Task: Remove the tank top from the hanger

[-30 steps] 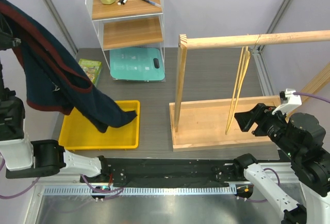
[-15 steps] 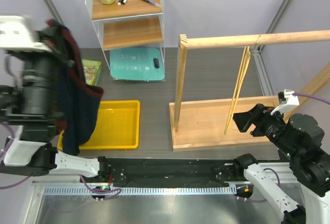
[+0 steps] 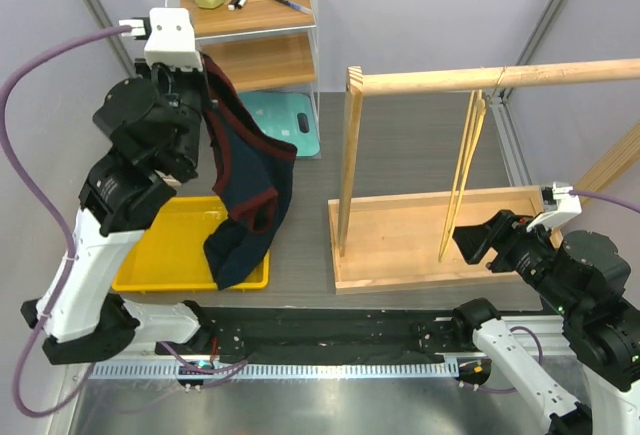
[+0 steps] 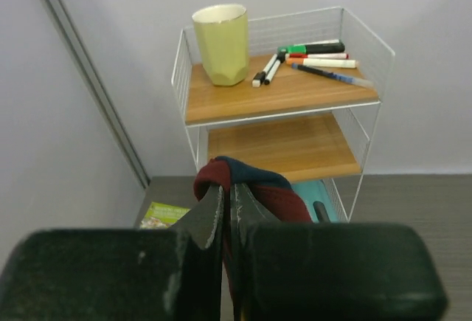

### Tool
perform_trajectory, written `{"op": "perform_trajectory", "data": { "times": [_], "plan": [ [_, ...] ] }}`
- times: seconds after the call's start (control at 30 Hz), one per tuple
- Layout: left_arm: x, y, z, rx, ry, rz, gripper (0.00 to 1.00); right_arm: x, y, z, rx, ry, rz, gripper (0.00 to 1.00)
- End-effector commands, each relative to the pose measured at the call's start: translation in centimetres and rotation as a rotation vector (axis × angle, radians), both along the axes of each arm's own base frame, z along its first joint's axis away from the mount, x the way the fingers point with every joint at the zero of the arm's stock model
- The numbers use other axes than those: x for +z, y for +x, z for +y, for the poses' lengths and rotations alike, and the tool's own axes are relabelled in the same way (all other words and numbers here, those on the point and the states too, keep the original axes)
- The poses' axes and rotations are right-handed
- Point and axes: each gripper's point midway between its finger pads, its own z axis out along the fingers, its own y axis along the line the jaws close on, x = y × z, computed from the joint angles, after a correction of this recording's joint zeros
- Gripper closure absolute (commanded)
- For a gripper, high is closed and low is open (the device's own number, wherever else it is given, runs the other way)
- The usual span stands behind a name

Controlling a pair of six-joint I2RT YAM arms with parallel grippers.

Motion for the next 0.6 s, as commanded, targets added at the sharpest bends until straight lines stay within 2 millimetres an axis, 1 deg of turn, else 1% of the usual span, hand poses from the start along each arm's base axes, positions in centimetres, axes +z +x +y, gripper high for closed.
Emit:
{"op": "perform_trajectory", "data": {
  "times": [0.0,0.07,0.1,0.13,0.17,0.2,0.3,0.4,0.43,0.47,0.5,0.53,0.57],
  "plan": [
    [-2.5,1.7,3.2,-0.034,-0.212,0.092,1.00,0.1,-0.3,0.1,0.010,0.010,-0.011,0.25],
    [-3.1,2.4,4.9,-0.020,-0.242,0.113,1.00,0.0,-0.2,0.1,0.010,0.004,-0.007,0.25],
    [-3.3,2.9,7.9,0.061,-0.284,0.111,1.00,0.0,-0.3,0.1,0.017,0.001,-0.008,0.26],
    [-3.8,2.9,8.2,0.039,-0.297,0.142,1.00,0.0,-0.3,0.1,0.018,-0.001,-0.007,0.25],
    [-4.0,2.9,9.2,0.063,-0.316,0.147,1.00,0.0,-0.3,0.2,0.021,-0.006,-0.008,0.26],
    [-4.1,2.8,11.2,0.128,-0.336,0.143,1.00,-0.1,-0.2,0.2,0.020,-0.008,-0.003,0.26],
    [-4.4,1.7,13.7,0.229,-0.392,0.134,1.00,-0.1,-0.1,0.2,0.025,-0.013,-0.002,0.25],
    [-5.1,0.7,13.9,0.237,-0.424,0.152,1.00,-0.3,0.0,0.3,0.029,-0.022,0.001,0.25],
    [-5.9,0.6,14.0,0.249,-0.424,0.177,1.00,-0.4,0.1,0.3,0.031,-0.023,0.002,0.25],
    [-6.7,-0.2,14.1,0.260,-0.436,0.196,1.00,-0.5,0.1,0.4,0.032,-0.023,0.002,0.25],
    [-7.4,-0.4,14.1,0.266,-0.442,0.210,1.00,-0.7,0.3,0.5,0.035,-0.021,0.004,0.25],
    [-9.8,0.0,14.0,0.278,-0.443,0.263,1.00,-0.8,0.3,0.6,0.037,-0.018,0.004,0.25],
    [-10.8,-0.1,13.8,0.276,-0.463,0.277,1.00,-0.9,0.3,0.8,0.048,-0.014,0.005,0.25]
  ]
}}
